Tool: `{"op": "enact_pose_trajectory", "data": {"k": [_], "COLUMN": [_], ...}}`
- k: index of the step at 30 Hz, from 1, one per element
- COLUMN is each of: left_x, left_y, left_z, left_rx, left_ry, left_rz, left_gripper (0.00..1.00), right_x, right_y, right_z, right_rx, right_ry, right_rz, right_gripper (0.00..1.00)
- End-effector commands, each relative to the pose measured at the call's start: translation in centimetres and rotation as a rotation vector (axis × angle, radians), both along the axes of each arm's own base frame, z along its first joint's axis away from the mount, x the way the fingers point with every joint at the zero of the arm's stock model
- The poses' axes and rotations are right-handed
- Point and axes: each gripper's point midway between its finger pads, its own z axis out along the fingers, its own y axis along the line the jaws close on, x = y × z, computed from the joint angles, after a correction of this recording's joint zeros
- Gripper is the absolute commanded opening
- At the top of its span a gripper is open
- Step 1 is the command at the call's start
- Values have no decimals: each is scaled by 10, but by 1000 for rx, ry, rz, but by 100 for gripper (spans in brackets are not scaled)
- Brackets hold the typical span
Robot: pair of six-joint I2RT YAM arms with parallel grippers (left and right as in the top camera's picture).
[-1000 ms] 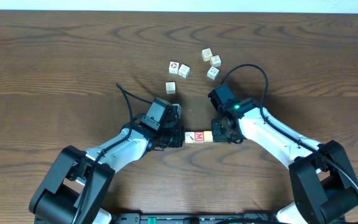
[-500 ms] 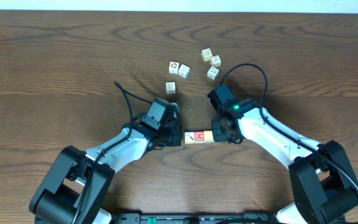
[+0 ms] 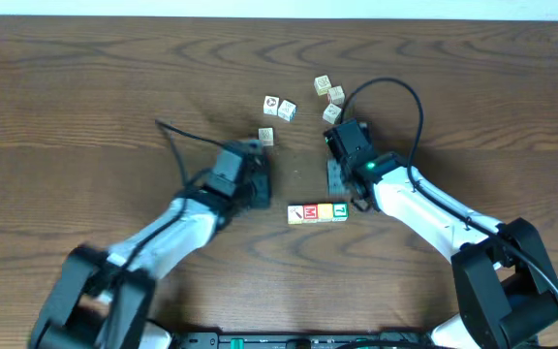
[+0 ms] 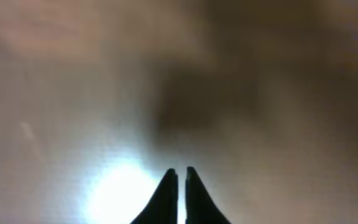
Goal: Lift 4 blocks
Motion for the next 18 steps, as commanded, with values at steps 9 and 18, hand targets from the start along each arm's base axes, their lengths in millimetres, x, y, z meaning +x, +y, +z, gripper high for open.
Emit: {"op": "enact_pose_trajectory", "data": {"k": [9, 18], "left_x": [36, 36], "left_y": [68, 73], "left_z": [109, 120], "left_rx": [-7, -14], "left_ry": [-306, -333], "left_rz": [130, 146], "left_gripper": [14, 73], "right_x": [73, 71], "right_y": [-42, -46], "right_z": [40, 37], "right_rx": [-33, -36], "right_ry": [-283, -266], "right_rz": [-87, -91], "right_gripper": [56, 99]}}
